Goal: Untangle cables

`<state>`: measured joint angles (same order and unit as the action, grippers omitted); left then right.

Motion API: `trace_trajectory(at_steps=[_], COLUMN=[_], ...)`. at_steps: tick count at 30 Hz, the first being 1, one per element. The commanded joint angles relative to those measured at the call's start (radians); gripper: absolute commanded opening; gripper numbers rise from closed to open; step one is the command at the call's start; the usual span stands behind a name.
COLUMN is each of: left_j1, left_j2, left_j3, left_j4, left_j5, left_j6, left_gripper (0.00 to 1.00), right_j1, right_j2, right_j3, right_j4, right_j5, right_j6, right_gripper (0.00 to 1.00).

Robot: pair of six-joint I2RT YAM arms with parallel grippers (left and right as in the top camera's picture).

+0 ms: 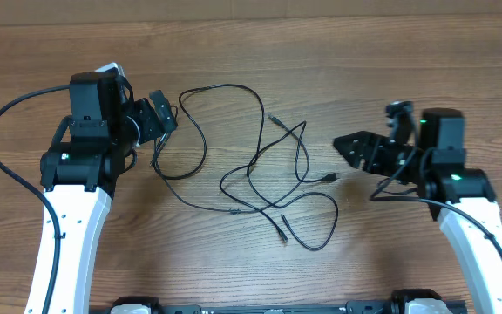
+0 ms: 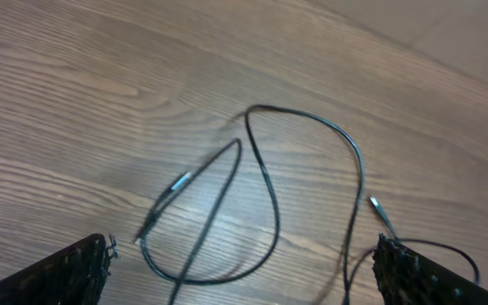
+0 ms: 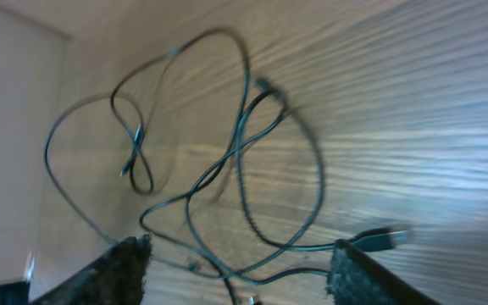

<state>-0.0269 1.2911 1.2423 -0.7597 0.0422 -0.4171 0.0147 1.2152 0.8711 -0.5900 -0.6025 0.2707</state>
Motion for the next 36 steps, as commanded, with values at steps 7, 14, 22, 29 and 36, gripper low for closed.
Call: trace_trajectory(at_steps=[7, 14, 22, 29, 36], left_j1=[-0.002, -0.002, -0.002, -0.002, -0.002], left_j2=[0.026, 0.027, 0.027, 0.028, 0.029], left_j3=[0.022, 0.022, 0.022, 0.022, 0.022], left_j4=[-0.026, -0.026, -0.026, -0.026, -0.026], left_j5=[0.055, 0.055, 0.055, 0.055, 0.055], left_j6=[0.021, 0.021, 0.021, 0.021, 0.021], left_gripper=[0.99, 1.00, 1.00, 0.99, 1.00], right_j1=[0.270, 0.405, 0.470, 0.526, 0.568], right_j2=[0.128, 0.202, 0.214, 0.216, 0.222], right_j3=[0.005, 0.005, 0.005, 0.005, 0.005], right_j4=[0.102, 0.172, 0.185, 0.185, 0.188], right_j5=[-0.002, -0.002, 0.025, 0.044, 0.143], right_j6=[0.101, 0.130, 0.129, 0.130, 0.153], right_gripper=[0.74, 0.74, 0.78, 0.78, 0.78])
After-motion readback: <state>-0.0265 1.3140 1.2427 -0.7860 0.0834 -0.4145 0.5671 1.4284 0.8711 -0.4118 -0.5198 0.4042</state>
